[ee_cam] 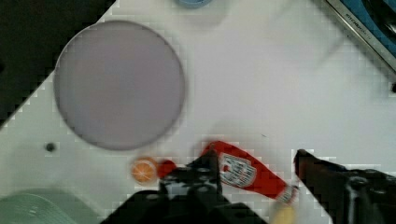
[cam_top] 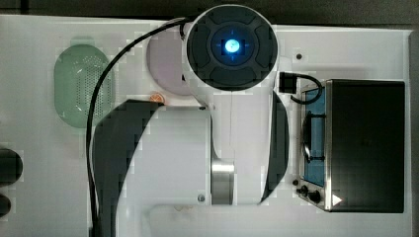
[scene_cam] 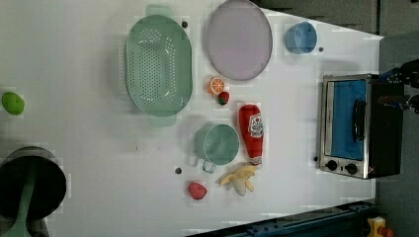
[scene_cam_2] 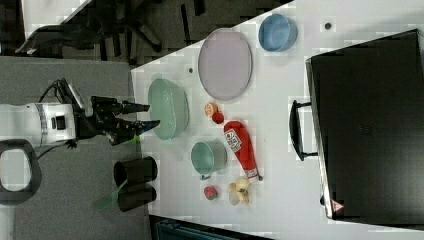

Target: Flap open oven.

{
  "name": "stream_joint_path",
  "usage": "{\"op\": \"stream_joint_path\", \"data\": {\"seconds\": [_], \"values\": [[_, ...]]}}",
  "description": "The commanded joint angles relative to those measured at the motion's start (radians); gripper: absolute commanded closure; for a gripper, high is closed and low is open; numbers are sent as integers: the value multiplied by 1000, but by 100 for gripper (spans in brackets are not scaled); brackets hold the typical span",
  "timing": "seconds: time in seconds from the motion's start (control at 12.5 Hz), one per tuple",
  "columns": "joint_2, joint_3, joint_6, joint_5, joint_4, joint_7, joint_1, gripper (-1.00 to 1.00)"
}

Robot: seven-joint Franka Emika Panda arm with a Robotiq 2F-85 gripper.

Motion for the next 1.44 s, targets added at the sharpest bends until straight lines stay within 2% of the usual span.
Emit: {"op": "stream_joint_path", "data": {"seconds": [0.08,0.24,0.4,0.48,0.96,1.04,1.2,1.44], "values": [[-326,-51,-123,-27,-239,-28,-52,-57],[-326,-51,-123,-27,-239,-28,-52,-100],[-327,-51,-123,-27,-239,-28,-52,-100],[-327,-51,-123,-27,-239,-28,-52,-90],[-325,-57,-123,-29,-241,-28,-54,55],[-324,-63,-120,-30,-242,-32,-54,65],[-321,-86,-100,-35,-252,-96,-56,65],[-312,-142,-43,-43,-287,-383,-67,65]]}}
